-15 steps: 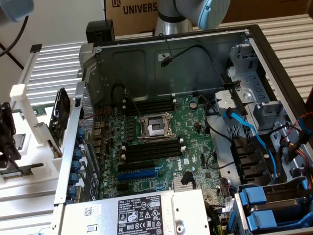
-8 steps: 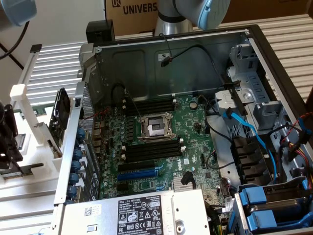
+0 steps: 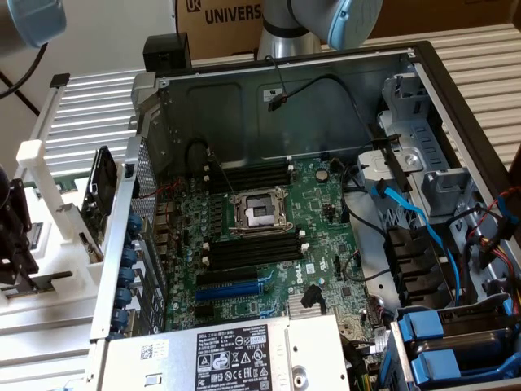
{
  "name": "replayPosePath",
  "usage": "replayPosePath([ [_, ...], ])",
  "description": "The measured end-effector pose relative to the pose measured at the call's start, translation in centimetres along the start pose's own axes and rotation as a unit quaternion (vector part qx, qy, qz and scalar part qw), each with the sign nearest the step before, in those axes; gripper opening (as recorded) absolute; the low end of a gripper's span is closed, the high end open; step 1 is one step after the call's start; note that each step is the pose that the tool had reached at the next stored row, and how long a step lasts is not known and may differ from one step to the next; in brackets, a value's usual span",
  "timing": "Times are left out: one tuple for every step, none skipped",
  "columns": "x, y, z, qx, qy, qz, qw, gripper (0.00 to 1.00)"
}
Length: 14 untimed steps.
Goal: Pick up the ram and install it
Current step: 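Pick up the ram and move it above insertion slot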
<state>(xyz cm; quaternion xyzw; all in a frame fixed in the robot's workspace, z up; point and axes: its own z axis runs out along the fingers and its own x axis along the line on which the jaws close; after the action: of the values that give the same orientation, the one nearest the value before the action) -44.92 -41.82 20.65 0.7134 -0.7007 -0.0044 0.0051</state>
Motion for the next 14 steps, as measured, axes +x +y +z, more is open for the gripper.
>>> replayPosePath([
  [0.0,0.0,0.01,0.0,0.0,0.0,1.0,0.31],
  [0.0,0.0,0.08,0.0,-0.0003,0.0,1.0,0.31],
  [0.0,0.01,0.18,0.0,-0.0005,0.0,1.0,0.31],
  [0.0,0.01,0.27,0.0,-0.0007,0.0,1.0,0.31],
  [0.0,0.02,0.37,-0.0001,-0.0008,0.0,1.0,0.31],
  [0.0,0.04,0.48,0.0,-0.0008,0.0,1.0,0.31],
  [-0.01,0.04,0.58,0.0,-0.0009,0.0,1.0,0.31],
  [-0.01,0.05,0.66,0.0,-0.001,0.0,1.0,0.31],
  [-0.01,0.05,0.68,-0.0001,-0.001,0.0,1.0,0.31],
  [-0.01,0.05,0.68,-0.0001,-0.0009,0.0,1.0,0.31],
  [-0.01,0.05,0.68,-0.0002,-0.0009,0.0,1.0,0.31],
  [-0.01,0.05,0.73,0.0,-0.001,0.0,1.0,0.31],
  [-0.01,0.05,0.73,-0.0001,-0.001,0.0,1.0,0.31],
  [-0.01,0.05,0.73,-0.0001,-0.001,0.0,1.0,0.31],
])
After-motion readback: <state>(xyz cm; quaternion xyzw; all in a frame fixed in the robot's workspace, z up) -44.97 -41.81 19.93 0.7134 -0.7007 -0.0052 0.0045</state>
